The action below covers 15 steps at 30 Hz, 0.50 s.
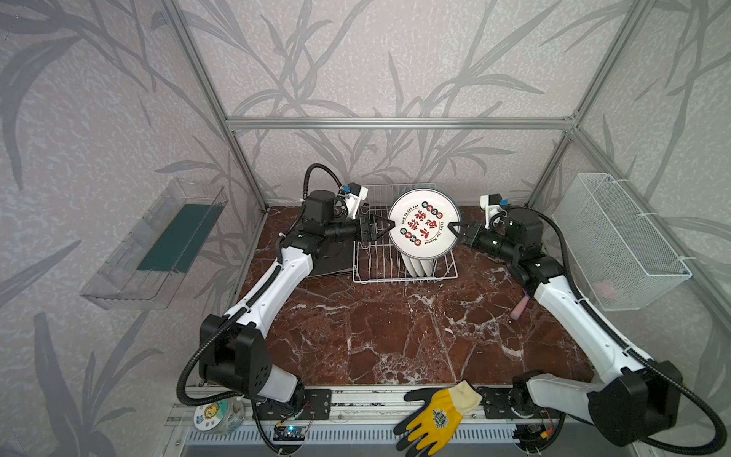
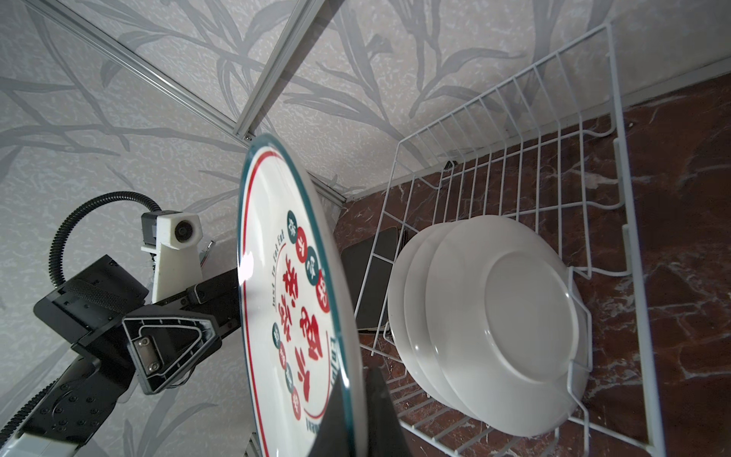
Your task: Unload the plates from the dish rack
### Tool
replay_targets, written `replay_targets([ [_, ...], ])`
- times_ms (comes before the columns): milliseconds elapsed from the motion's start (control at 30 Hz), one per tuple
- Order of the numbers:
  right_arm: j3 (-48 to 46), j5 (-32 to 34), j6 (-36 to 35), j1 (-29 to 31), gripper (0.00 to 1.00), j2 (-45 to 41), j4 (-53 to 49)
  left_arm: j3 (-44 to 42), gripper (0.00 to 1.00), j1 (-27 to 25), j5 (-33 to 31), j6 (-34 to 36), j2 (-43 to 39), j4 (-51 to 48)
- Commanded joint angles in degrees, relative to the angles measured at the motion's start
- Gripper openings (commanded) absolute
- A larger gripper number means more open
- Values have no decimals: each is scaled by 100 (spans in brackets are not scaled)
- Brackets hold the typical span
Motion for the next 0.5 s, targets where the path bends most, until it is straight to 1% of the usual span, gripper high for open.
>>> replay_targets([
  [0,40,-224,30,37,0,23,503,279,84,-9,476,-186,58,137],
  [167,57,-244,63,89,0,95,534,358,62,-37,638,-156,191,35],
  [333,94,-253,38,184,0,184,546,346,52,-85,780,-109,258,-42],
  [467,139,-264,12,244,0,247,542,379,46,-115,736,3,275,-230],
])
